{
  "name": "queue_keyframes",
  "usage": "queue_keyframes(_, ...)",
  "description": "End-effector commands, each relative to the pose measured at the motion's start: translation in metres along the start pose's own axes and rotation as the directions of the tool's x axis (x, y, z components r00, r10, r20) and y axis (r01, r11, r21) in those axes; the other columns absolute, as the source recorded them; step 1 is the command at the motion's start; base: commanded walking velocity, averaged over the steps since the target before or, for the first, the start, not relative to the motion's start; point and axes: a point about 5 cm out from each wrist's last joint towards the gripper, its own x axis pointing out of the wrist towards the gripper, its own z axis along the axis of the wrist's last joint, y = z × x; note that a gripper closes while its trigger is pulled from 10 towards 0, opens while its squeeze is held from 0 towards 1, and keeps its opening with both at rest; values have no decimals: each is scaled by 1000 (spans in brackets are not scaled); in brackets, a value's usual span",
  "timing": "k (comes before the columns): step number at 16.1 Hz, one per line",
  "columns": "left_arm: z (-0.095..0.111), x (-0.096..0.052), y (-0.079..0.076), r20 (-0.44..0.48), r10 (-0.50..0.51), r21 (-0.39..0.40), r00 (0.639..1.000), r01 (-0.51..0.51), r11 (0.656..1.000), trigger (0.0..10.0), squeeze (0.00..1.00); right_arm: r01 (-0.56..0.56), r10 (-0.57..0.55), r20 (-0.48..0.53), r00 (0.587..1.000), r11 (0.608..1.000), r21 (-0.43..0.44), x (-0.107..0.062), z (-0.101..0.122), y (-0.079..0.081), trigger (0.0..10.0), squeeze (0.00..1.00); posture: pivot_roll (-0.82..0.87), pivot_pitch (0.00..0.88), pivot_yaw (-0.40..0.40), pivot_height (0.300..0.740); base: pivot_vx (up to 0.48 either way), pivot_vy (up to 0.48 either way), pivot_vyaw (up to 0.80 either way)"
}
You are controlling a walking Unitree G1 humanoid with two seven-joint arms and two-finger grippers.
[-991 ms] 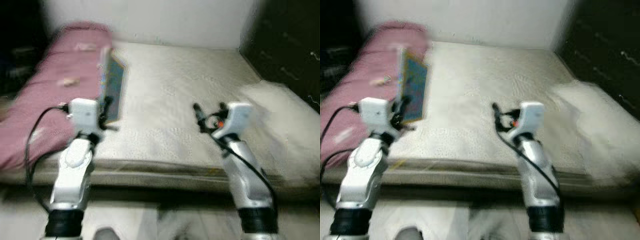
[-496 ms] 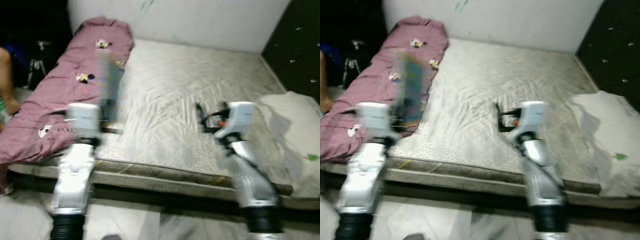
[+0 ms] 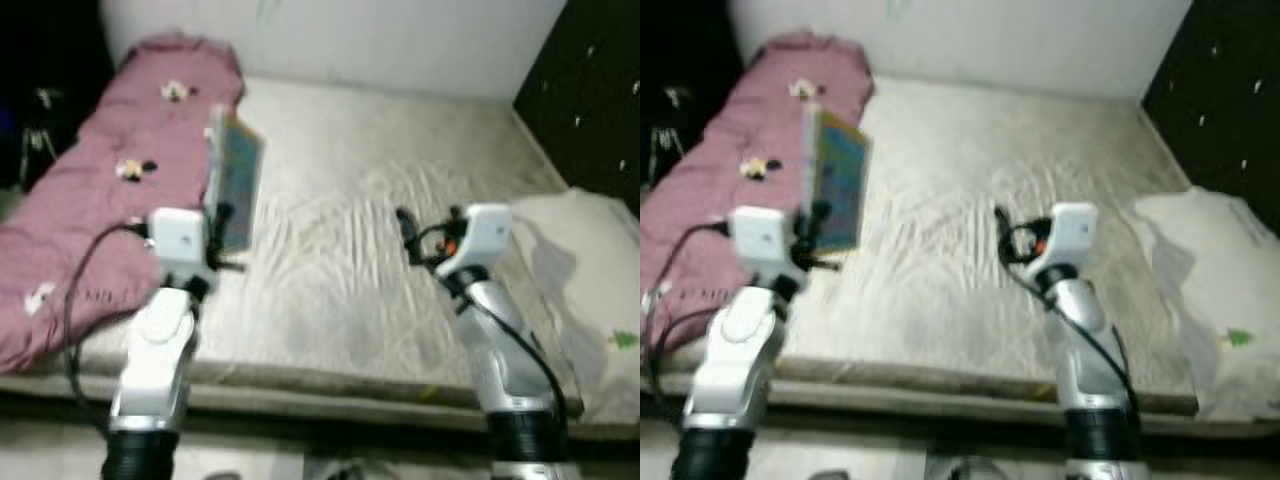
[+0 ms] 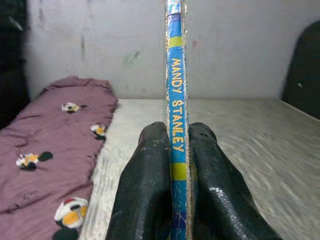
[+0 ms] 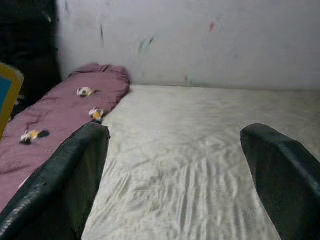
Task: Clean up the room
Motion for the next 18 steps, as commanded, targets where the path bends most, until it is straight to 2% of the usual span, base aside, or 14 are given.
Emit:
queue_keyframes(1,7,0,12,27,44,20,999,-45,999,10000,0,-15,15,9,1000,1000,0,2,2,5,10000,0,9,0,-65,740,0,0,-456)
queue_keyframes(3,7,0,12,30,39,29,999,-40,999,10000,0,-12,12,9,1000,1000,-1,2,2,4,10000,0,9,0,-65,740,0,0,-694)
queue_keyframes(10,7,1,12,30,38,27,999,-39,999,10000,0,2,-2,0,1000,1000,0,1,1,3,10000,0,2,0,-65,740,0,-263,0)
queue_keyframes(14,7,0,11,30,39,22,999,-40,999,10000,0,7,-7,-3,1000,1000,-2,2,1,2,10000,0,2,0,-66,740,0,-315,-706)
queue_keyframes(18,7,0,11,30,36,23,999,-37,999,10000,0,9,-9,-7,1000,1000,-4,0,-1,2,10000,0,1,0,-64,740,0,-326,0)
